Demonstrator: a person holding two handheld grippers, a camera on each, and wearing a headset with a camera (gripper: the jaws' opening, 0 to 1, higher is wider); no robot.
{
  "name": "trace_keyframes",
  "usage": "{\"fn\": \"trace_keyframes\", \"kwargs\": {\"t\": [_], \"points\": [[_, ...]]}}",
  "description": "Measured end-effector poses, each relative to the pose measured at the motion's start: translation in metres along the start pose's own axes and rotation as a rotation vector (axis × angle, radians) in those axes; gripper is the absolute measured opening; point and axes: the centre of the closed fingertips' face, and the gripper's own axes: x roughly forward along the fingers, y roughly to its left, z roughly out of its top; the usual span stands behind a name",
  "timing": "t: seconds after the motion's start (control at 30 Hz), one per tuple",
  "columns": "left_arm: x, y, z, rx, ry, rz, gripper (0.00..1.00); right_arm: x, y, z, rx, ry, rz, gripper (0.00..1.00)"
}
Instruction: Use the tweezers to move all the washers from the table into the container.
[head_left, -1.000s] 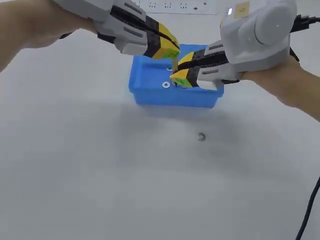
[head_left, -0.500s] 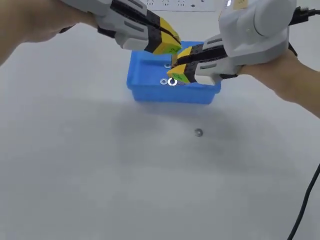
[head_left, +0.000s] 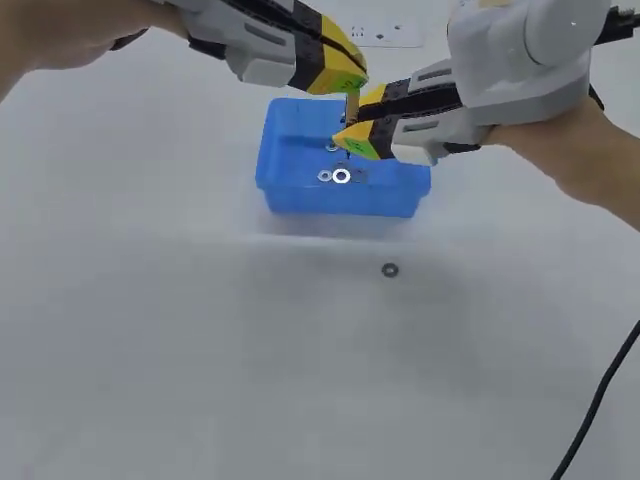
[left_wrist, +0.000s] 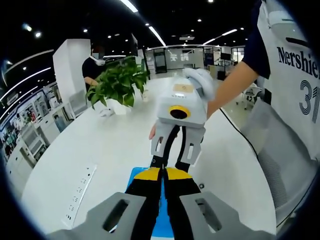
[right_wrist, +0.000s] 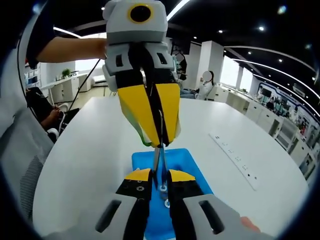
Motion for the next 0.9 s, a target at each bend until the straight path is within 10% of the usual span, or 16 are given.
{"fn": "trace_keyframes", "kwargs": {"t": [0.47, 0.9], "points": [[-0.008, -0.035, 0.029, 0.031, -0.029, -0.023, 0.05, -0.031, 0.026, 0.009, 0.014, -0.031, -0.024, 0.13], [-0.011, -0.07, 0.032, 0.017, -0.042, -0.052, 0.05, -0.041, 0.065, 0.009, 0.021, -0.038, 0.004, 0.12]]}}
